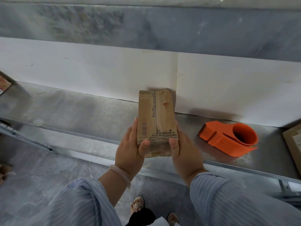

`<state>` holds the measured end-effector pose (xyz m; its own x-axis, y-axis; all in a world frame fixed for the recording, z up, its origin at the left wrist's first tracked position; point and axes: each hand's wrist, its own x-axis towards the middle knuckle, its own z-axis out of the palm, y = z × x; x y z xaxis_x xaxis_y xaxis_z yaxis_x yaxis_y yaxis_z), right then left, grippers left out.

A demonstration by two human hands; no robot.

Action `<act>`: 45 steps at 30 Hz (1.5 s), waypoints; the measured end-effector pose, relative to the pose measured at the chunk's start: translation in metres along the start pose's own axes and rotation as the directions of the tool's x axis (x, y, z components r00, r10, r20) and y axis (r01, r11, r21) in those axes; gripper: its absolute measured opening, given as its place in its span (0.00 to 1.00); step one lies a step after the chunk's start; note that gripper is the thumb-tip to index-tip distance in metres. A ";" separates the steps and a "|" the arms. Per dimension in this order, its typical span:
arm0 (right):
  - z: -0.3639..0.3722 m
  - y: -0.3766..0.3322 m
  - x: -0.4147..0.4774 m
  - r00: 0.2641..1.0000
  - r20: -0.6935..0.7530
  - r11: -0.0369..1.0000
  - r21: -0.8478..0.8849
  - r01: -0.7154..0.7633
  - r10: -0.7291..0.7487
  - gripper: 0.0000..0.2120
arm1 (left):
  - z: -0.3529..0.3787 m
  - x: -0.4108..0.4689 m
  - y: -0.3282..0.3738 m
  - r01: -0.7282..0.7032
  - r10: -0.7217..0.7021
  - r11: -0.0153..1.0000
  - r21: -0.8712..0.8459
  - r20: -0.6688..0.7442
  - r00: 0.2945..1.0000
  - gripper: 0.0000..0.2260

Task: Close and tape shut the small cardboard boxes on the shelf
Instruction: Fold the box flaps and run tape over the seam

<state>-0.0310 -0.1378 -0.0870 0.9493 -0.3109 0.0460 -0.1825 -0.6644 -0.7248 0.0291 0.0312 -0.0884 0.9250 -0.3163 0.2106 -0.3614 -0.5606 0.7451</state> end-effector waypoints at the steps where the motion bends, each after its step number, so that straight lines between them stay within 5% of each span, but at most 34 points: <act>1: 0.001 0.001 0.000 1.000 -0.012 1.000 0.003 0.003 -0.003 0.43 | -0.001 0.000 0.000 0.005 -0.005 1.000 -0.013 0.012 1.000 0.42; 9: -0.013 0.016 0.004 0.991 0.086 0.995 0.036 0.098 -0.101 0.37 | -0.022 0.002 -0.014 0.082 0.051 0.911 -0.404 0.308 0.950 0.37; 11: -0.024 0.020 0.006 0.981 0.111 0.988 0.008 0.157 -0.157 0.32 | -0.030 0.003 -0.015 0.058 0.044 0.943 -0.328 0.293 0.955 0.36; 13: -0.036 0.018 0.008 0.965 0.028 0.963 -0.054 0.263 -0.262 0.31 | -0.038 0.002 -0.015 -0.132 0.139 0.989 -0.065 0.133 0.981 0.33; 16: -0.045 0.007 0.017 0.877 -0.020 0.868 -0.151 0.472 -0.480 0.25 | -0.042 0.008 -0.004 -0.431 0.438 0.878 0.208 0.012 0.899 0.21; 19: -0.041 0.003 0.029 0.830 0.014 0.825 -0.099 0.556 -0.558 0.17 | -0.039 0.021 0.006 -0.554 0.563 0.801 0.226 0.026 0.826 0.13; 26: -0.041 0.015 0.039 0.832 0.074 0.827 -0.089 0.555 -0.550 0.15 | -0.046 0.032 0.000 -0.472 0.465 0.880 0.052 0.102 0.879 0.09; 38: -0.057 0.021 0.036 0.777 0.295 0.779 -0.140 0.611 -0.556 0.20 | -0.068 0.031 -0.018 -0.573 0.508 0.819 0.044 0.410 0.758 0.15; 45: -0.065 0.011 0.033 0.804 0.350 0.840 -0.079 0.537 -0.481 0.21 | -0.067 0.033 -0.020 -0.584 0.520 0.810 0.046 0.404 0.753 0.15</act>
<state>-0.0187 -0.1994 -0.0487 0.9404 0.3077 0.1445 0.3362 -0.7788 -0.5295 0.0745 0.0835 -0.0537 0.4608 -0.8386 0.2905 -0.8387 -0.3045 0.4515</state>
